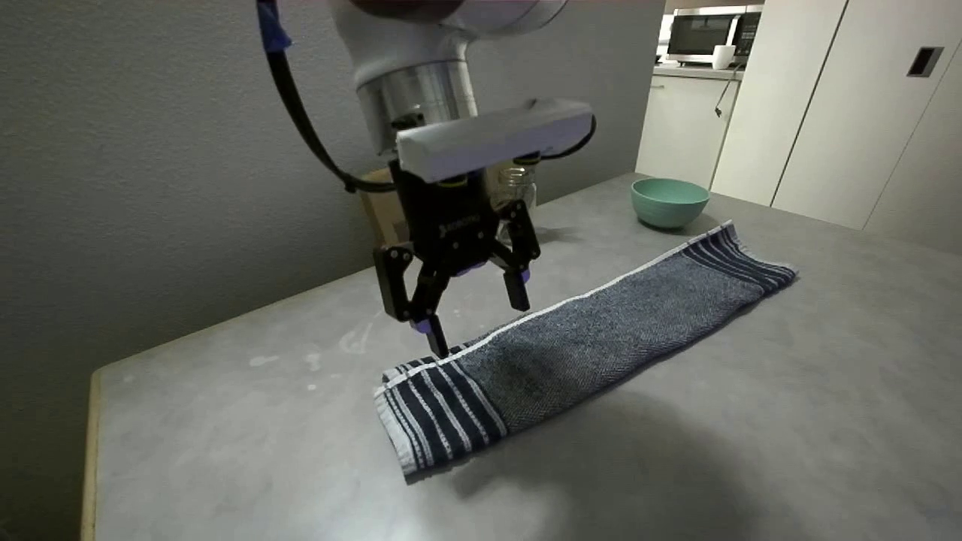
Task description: Fold the towel
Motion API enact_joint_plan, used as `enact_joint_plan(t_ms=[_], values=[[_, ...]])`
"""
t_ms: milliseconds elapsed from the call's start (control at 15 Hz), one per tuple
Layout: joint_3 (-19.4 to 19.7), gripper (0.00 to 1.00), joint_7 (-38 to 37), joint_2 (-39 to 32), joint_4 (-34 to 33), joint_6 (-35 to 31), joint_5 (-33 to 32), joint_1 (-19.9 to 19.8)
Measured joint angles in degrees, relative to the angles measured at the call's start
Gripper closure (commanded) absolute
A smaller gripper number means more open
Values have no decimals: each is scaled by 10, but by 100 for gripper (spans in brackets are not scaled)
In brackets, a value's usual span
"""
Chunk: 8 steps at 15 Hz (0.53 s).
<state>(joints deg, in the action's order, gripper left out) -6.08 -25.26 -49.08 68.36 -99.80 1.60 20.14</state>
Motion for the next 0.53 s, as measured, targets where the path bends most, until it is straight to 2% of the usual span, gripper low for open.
enact_joint_plan(t_ms=[267,533], values=[[-2,0,15,-85,-114,84,-3,18],[-2,0,-1,-150,-225,155,-5,38]])
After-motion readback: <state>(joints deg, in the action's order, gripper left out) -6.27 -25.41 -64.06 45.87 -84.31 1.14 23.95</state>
